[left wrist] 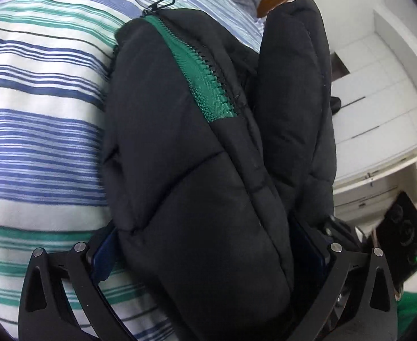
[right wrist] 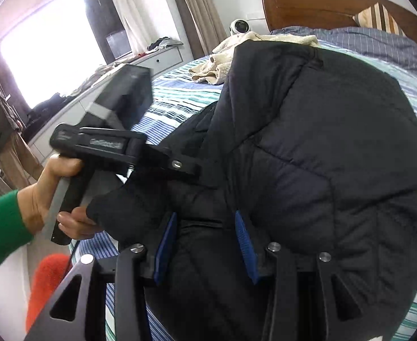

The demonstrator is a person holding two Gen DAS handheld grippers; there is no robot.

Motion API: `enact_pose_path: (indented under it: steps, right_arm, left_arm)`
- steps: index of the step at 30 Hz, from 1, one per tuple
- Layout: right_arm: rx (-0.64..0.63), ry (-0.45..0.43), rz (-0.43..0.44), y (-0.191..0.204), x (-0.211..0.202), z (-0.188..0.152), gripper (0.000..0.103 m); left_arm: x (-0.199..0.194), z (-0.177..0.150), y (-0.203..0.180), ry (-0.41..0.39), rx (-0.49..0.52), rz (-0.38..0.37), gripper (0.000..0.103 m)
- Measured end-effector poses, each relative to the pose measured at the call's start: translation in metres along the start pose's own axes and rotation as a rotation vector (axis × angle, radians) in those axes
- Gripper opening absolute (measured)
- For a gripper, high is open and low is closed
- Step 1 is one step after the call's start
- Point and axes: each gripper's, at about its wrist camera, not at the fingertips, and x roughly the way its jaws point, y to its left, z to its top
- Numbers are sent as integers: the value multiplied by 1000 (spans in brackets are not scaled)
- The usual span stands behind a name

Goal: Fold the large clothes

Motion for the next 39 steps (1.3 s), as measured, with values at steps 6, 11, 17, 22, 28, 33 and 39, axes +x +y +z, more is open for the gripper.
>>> enact_pose_path:
  steps: [6, 11, 17, 22, 28, 33, 39]
  right_arm:
    - [51, -86, 23, -13, -73, -21, 56]
    - [311, -113, -78, -102, -113, -71, 74]
    - [605, -108, 222, -173, -87, -99, 76]
    - [683, -40, 368, -184, -28, -82, 74]
    - [518, 17, 244, -157, -14, -32, 71]
    - [311, -56, 213, -123, -46, -27, 62]
    - [191, -198, 209, -100, -90, -9, 62]
  left_arm:
    - [3, -5, 2, 3, -23, 14, 103]
    - [10, -9, -7, 24, -15, 50, 103]
    - [19, -9, -14, 55, -28, 49, 103]
    - [37, -3, -19, 33, -81, 46, 103]
    - [40, -5, -38, -67, -99, 80, 87]
    - [19, -34, -68, -129, -33, 85, 67]
    - [-8, -27, -115, -229, 32, 72, 65]
